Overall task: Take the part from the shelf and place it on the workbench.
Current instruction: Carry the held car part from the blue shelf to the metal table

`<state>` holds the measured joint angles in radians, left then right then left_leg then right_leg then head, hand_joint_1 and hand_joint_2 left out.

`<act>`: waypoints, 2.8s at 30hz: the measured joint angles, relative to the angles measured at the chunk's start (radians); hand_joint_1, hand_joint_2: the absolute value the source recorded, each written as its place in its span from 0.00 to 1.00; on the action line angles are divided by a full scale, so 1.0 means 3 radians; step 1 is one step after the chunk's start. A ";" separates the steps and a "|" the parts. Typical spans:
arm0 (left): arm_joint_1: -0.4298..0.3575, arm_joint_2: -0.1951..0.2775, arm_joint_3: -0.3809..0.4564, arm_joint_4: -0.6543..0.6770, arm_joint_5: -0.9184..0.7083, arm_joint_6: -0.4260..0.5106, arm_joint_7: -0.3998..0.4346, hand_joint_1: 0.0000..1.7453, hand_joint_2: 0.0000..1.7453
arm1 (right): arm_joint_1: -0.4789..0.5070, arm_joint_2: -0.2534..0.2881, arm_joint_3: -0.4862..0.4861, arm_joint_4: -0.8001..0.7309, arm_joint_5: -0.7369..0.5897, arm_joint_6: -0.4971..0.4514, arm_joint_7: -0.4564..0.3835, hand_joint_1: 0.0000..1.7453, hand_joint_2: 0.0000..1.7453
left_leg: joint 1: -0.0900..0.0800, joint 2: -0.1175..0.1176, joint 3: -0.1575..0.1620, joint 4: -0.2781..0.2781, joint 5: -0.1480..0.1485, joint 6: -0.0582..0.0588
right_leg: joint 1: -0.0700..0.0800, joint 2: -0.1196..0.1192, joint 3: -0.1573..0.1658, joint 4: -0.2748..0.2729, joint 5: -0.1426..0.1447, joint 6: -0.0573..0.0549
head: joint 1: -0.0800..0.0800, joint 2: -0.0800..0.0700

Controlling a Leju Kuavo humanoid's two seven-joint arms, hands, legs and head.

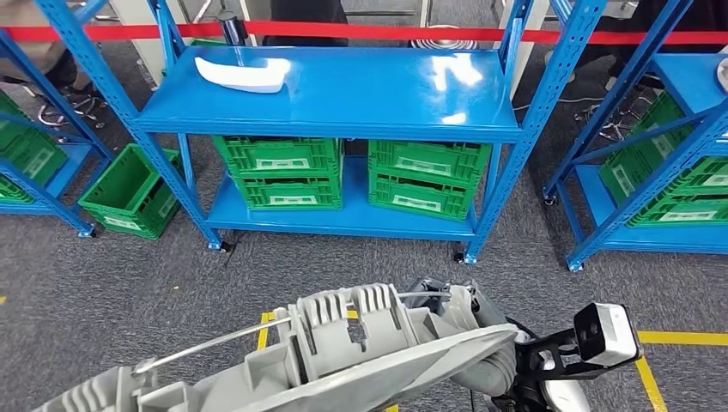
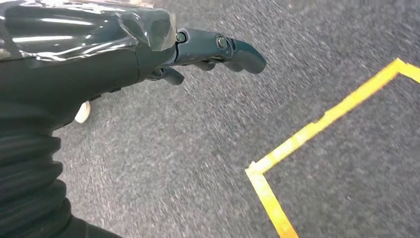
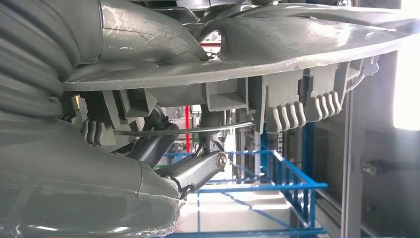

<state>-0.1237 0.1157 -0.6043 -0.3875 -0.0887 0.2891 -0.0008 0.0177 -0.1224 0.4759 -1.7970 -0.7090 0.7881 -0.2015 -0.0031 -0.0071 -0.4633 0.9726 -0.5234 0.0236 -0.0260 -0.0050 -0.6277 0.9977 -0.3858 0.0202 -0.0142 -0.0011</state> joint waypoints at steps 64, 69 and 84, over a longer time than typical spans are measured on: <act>0.0104 -0.0014 0.0416 -0.0140 -0.0304 -0.0013 0.0031 0.00 1.00 | -0.0138 0.0097 0.0015 0.0096 0.0065 0.0105 0.0056 1.00 1.00 | 0.0035 0.0022 -0.0065 -0.0039 0.0070 0.0020 | -0.0024 -0.0006 -0.0084 0.0027 -0.0028 0.0105 | 0.0005 0.0000; 0.0103 -0.0026 0.0421 -0.0141 -0.0322 -0.0022 0.0028 0.00 1.00 | -0.0134 0.0083 0.0024 0.0105 0.0067 0.0110 0.0051 1.00 1.00 | 0.0002 0.0047 -0.0323 -0.0023 0.0288 0.0107 | -0.0025 0.0004 -0.0301 0.0935 -0.0576 0.0050 | 0.0024 0.0000; 0.0121 -0.0043 0.0475 -0.0143 -0.0377 -0.0036 0.0036 0.00 1.00 | -0.0117 0.0095 0.0023 0.0110 0.0111 0.0125 0.0005 1.00 1.00 | 0.0058 0.0021 -0.0859 0.0959 -0.0173 -0.0144 | 0.0003 -0.0007 0.0157 -0.0061 -0.0172 -0.0087 | 0.0007 0.0000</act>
<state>-0.0874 0.1028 -0.4617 -0.4303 -0.2018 0.2783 0.0099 -0.0175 -0.0939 0.4827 -1.7640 -0.6758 0.8257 -0.2000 0.0144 -0.0007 -0.7210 1.2602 -0.5752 -0.0197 -0.0250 -0.0070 -0.5804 0.9795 -0.4373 -0.0061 -0.0120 -0.0011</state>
